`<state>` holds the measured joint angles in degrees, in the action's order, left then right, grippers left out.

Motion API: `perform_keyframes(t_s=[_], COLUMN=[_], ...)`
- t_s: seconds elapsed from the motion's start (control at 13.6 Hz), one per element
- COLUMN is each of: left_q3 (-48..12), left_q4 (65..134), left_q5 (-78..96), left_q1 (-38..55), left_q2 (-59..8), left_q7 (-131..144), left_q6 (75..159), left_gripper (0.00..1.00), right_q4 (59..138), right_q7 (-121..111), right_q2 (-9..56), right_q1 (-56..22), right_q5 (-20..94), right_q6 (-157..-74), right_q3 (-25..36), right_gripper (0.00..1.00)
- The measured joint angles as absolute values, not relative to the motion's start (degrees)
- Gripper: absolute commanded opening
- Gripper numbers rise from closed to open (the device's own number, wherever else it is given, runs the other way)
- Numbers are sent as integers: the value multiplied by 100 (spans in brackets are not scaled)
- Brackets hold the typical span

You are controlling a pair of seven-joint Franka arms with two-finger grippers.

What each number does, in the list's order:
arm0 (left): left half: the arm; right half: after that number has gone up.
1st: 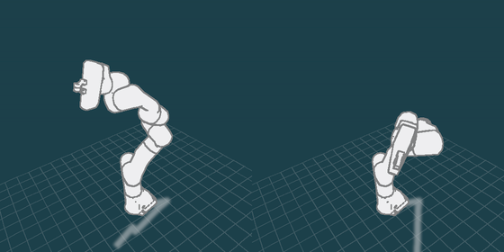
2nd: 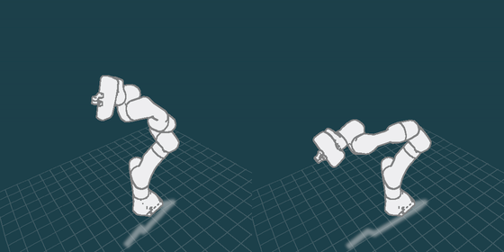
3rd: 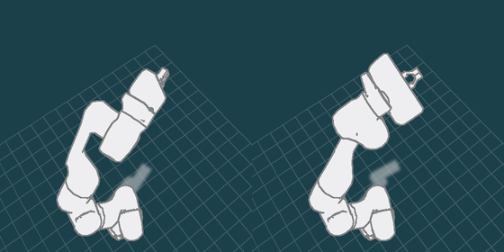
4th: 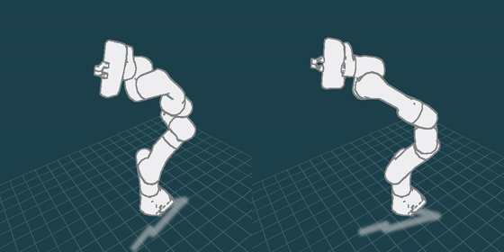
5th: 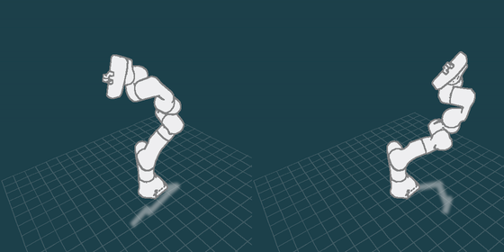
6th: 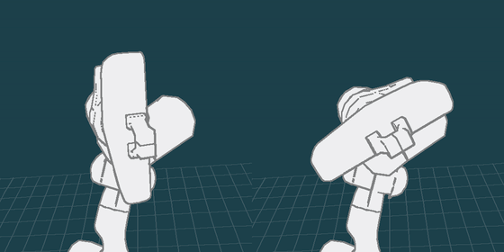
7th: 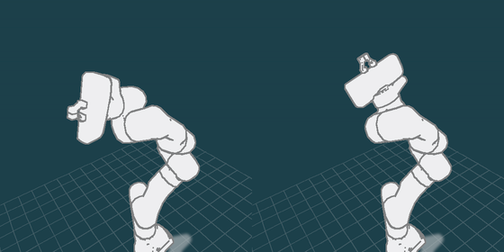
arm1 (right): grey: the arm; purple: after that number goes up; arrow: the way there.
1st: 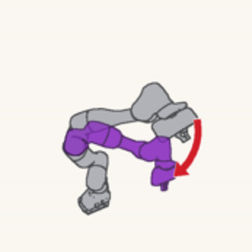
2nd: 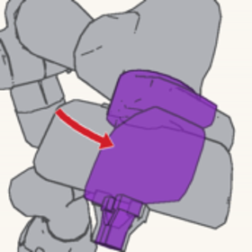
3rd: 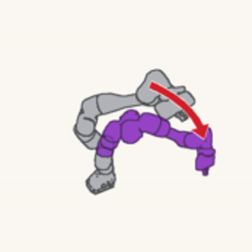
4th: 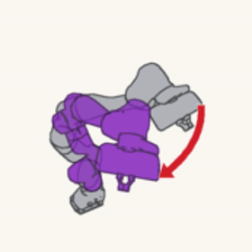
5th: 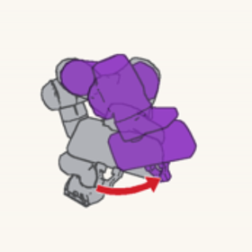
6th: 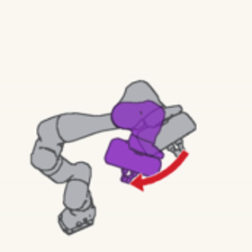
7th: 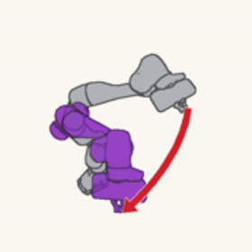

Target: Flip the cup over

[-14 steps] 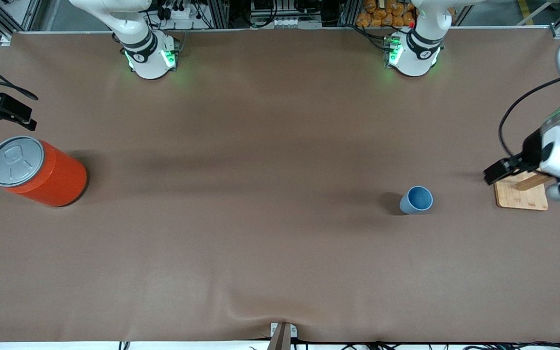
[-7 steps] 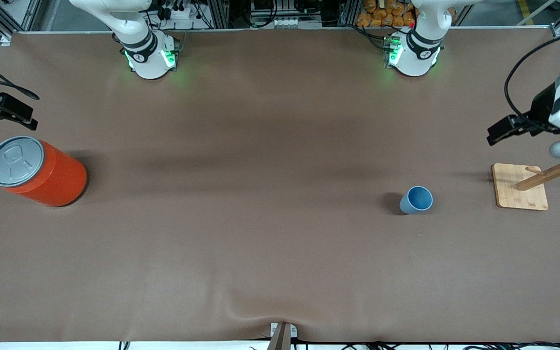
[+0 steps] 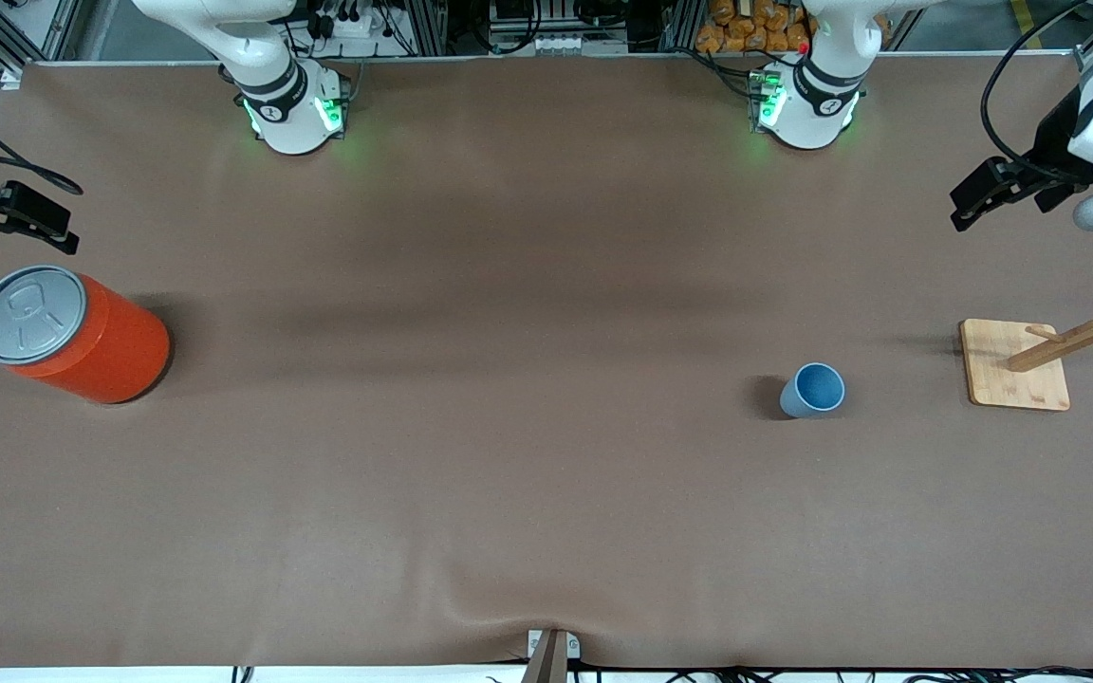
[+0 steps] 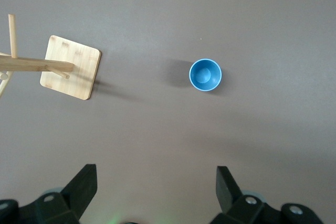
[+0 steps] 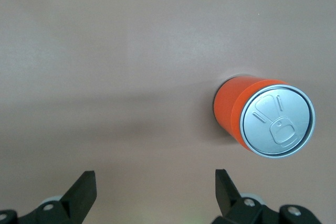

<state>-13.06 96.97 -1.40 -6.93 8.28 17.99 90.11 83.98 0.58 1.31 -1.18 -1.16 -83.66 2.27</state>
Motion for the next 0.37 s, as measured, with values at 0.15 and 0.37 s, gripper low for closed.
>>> perform_keyframes(t_s=[0.15,0.37], left_q3=[-1301,-1246], left_q4=[9694,9605], left_q5=[-136,-108], left_q1=[-693,-711], left_q2=[832,830], left_q7=[1678,1515], left_q6=[9045,9028], left_gripper=[100,100], right_q4=[8399,8399], right_q7=[58,60], right_q2=[132,132], right_q1=[-118,-118], right_q5=[-116,-116], right_q6=[-8366,-8366], right_q3=[258,281], right_gripper=[100,100])
